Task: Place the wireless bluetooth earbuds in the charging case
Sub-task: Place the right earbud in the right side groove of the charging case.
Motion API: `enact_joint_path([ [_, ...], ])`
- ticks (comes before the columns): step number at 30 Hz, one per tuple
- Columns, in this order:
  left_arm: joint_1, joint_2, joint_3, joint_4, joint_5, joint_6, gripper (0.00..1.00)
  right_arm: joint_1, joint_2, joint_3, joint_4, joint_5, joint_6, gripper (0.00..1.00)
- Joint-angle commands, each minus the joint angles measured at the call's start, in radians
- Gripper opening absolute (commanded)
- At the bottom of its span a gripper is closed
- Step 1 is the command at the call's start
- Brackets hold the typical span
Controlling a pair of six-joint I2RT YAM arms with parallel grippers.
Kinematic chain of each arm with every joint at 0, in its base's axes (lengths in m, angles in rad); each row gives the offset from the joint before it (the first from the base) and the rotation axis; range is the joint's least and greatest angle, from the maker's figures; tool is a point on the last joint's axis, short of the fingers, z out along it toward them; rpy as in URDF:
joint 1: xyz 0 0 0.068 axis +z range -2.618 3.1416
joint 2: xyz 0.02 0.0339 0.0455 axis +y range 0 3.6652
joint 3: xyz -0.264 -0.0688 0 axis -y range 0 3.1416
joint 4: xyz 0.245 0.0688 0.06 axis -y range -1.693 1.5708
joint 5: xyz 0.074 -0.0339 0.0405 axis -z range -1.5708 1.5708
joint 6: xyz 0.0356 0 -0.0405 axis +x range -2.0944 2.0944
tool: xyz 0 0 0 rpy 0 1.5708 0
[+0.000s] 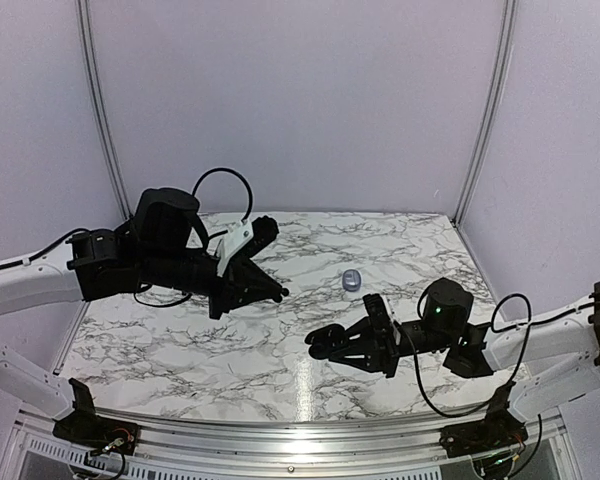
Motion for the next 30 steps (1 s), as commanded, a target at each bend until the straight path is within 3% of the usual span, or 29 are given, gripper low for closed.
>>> enact_joint_path([
  [1,-0.098,0.046,0.048,0.077,-0.007,0.006,0.00,-0.001,0.027,0.056,-0.039,-0.004,-0.015,0.00],
  [9,-0.184,0.165,0.092,0.117,-0.014,0.026,0.00,0.007,0.060,0.082,-0.045,0.010,-0.003,0.00],
  [30,-0.194,0.261,0.120,0.074,-0.009,0.025,0.00,0.009,0.033,0.081,-0.035,0.061,0.005,0.00],
])
